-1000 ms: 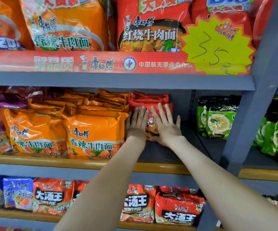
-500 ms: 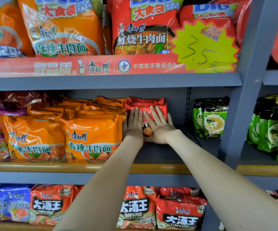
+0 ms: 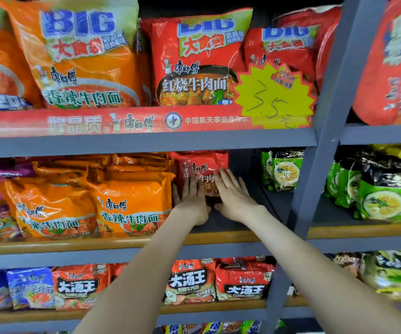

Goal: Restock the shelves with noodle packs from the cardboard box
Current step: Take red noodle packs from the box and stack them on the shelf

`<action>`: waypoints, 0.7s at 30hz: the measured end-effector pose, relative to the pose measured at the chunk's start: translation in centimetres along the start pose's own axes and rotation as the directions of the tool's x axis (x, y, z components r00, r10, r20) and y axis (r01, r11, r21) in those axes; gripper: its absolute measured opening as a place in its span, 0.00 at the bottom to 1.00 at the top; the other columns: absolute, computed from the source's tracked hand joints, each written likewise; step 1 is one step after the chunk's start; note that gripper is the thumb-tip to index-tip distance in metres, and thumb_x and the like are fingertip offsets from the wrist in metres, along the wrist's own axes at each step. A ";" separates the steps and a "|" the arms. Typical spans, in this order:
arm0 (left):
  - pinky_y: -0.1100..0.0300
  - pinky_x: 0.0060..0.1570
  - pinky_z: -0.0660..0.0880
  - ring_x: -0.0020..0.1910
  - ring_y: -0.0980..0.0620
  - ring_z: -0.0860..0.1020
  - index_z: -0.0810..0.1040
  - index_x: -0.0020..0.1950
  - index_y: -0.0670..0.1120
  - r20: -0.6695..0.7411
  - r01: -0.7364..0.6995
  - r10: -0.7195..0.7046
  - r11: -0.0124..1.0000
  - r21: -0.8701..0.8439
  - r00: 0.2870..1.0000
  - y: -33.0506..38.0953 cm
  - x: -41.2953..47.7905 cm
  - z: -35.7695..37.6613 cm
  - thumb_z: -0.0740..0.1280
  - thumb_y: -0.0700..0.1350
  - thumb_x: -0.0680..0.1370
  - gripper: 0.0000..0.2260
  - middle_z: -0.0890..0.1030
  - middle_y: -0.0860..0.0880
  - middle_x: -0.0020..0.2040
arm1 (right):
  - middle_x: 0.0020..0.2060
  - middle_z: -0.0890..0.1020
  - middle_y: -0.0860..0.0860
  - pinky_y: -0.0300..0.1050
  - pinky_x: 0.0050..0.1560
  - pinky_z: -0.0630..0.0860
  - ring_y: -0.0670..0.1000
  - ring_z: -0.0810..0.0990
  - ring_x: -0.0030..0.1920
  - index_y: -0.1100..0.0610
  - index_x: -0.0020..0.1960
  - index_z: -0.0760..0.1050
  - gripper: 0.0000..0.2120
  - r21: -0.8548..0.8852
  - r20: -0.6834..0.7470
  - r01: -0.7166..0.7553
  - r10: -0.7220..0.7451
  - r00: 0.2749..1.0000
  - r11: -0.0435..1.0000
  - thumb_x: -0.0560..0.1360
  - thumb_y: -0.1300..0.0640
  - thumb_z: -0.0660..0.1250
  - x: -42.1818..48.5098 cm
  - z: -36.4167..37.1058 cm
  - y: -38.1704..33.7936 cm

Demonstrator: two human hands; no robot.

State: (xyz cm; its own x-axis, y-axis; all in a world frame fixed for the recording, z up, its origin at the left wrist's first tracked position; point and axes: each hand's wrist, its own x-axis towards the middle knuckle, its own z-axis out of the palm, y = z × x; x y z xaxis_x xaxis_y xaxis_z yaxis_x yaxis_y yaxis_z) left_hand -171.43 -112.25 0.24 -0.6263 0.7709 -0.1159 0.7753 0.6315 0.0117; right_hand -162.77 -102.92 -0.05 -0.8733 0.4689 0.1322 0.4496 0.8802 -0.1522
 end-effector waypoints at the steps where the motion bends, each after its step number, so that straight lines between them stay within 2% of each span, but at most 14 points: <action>1: 0.42 0.70 0.33 0.74 0.46 0.30 0.33 0.77 0.46 -0.006 -0.011 0.011 1.000 -0.027 1.000 0.0 -0.7 0.1 0.55 0.52 0.82 0.34 0.28 0.45 0.75 | 0.76 0.35 0.53 0.52 0.73 0.35 0.51 0.33 0.75 0.56 0.77 0.34 0.42 0.007 -0.021 0.004 -0.003 1.000 1.000 0.78 0.58 0.63 -0.8 -0.1 -0.3; 3: 0.41 0.71 0.37 0.76 0.45 0.36 0.38 0.78 0.46 -0.057 -0.053 0.049 0.995 -0.081 0.997 0.2 -2.2 -0.1 0.55 0.52 0.82 0.33 0.35 0.44 0.77 | 0.77 0.40 0.54 0.52 0.74 0.39 0.53 0.38 0.76 0.57 0.78 0.39 0.39 0.028 -0.085 0.011 -0.009 0.996 1.000 0.78 0.57 0.62 -2.7 -0.5 -1.1; 5: 0.40 0.72 0.42 0.77 0.45 0.51 0.50 0.78 0.46 -0.160 -0.107 0.087 0.987 -0.121 0.983 0.5 -4.5 -0.2 0.55 0.52 0.82 0.27 0.51 0.44 0.78 | 0.77 0.49 0.55 0.51 0.75 0.48 0.55 0.47 0.76 0.59 0.78 0.46 0.34 0.043 -0.159 0.050 -0.043 0.986 0.998 0.78 0.59 0.61 -4.8 -0.8 -1.9; 7: 0.44 0.73 0.52 0.70 0.45 0.66 0.62 0.74 0.47 -0.283 -0.166 0.115 0.973 -0.164 0.952 0.5 -7.5 -0.1 0.56 0.49 0.82 0.20 0.68 0.46 0.72 | 0.73 0.62 0.56 0.49 0.71 0.59 0.56 0.58 0.71 0.61 0.75 0.57 0.28 0.084 -0.218 0.103 -0.083 0.972 0.991 0.77 0.61 0.60 -6.9 -0.9 -2.6; 9: 0.51 0.63 0.66 0.61 0.44 0.74 0.68 0.70 0.46 -0.381 -0.216 0.114 0.947 -0.237 0.917 0.2 -10.9 0.6 0.57 0.46 0.82 0.17 0.75 0.45 0.64 | 0.64 0.72 0.57 0.52 0.64 0.67 0.57 0.67 0.64 0.62 0.69 0.67 0.22 0.090 -0.287 0.168 -0.136 0.948 0.982 0.75 0.63 0.61 -8.9 -0.8 -3.5; 12: 0.50 0.46 0.73 0.52 0.40 0.78 0.72 0.67 0.45 -0.452 -0.217 0.009 0.887 -0.408 0.892 -0.3 -16.4 2.8 0.58 0.44 0.81 0.15 0.78 0.43 0.58 | 0.53 0.77 0.57 0.54 0.53 0.74 0.59 0.73 0.54 0.63 0.59 0.75 0.16 0.095 -0.371 0.287 -0.233 0.899 0.953 0.72 0.64 0.66 -12.6 0.1 -5.6; 15: 0.50 0.40 0.75 0.48 0.40 0.79 0.74 0.64 0.44 -0.425 -0.134 -0.105 0.858 -0.496 0.899 -0.9 -21.2 6.7 0.59 0.42 0.81 0.13 0.79 0.44 0.55 | 0.54 0.77 0.58 0.52 0.53 0.74 0.59 0.73 0.54 0.64 0.60 0.73 0.19 0.138 -0.380 0.371 -0.297 0.876 0.918 0.70 0.65 0.70 -16.6 2.4 -7.9; 17: 0.50 0.39 0.75 0.47 0.41 0.79 0.74 0.64 0.45 -0.337 -0.020 -0.177 0.860 -0.509 0.925 -1.4 -24.5 9.8 0.58 0.43 0.81 0.12 0.79 0.45 0.55 | 0.54 0.76 0.59 0.52 0.56 0.72 0.58 0.71 0.55 0.65 0.61 0.72 0.21 0.200 -0.358 0.411 -0.325 0.875 0.889 0.69 0.65 0.70 -18.9 4.7 -9.4; 21: 0.53 0.44 0.74 0.50 0.43 0.77 0.73 0.62 0.46 -0.111 0.214 -0.321 0.814 -0.540 0.941 -3.4 -30.9 16.8 0.57 0.45 0.82 0.11 0.78 0.47 0.54 | 0.52 0.76 0.58 0.53 0.56 0.72 0.59 0.72 0.54 0.64 0.60 0.72 0.20 0.269 -0.174 0.472 -0.440 0.881 0.840 0.70 0.63 0.71 -23.0 11.0 -13.2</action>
State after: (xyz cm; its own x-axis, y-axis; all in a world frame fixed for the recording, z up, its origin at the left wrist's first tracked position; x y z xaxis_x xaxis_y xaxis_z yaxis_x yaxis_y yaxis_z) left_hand -153.27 -139.62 -12.92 -0.8468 0.5319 -0.0025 0.4527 0.7232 0.5215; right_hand -150.65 -126.09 -11.89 -0.9343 0.0388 0.3543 -0.0855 0.9407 -0.3284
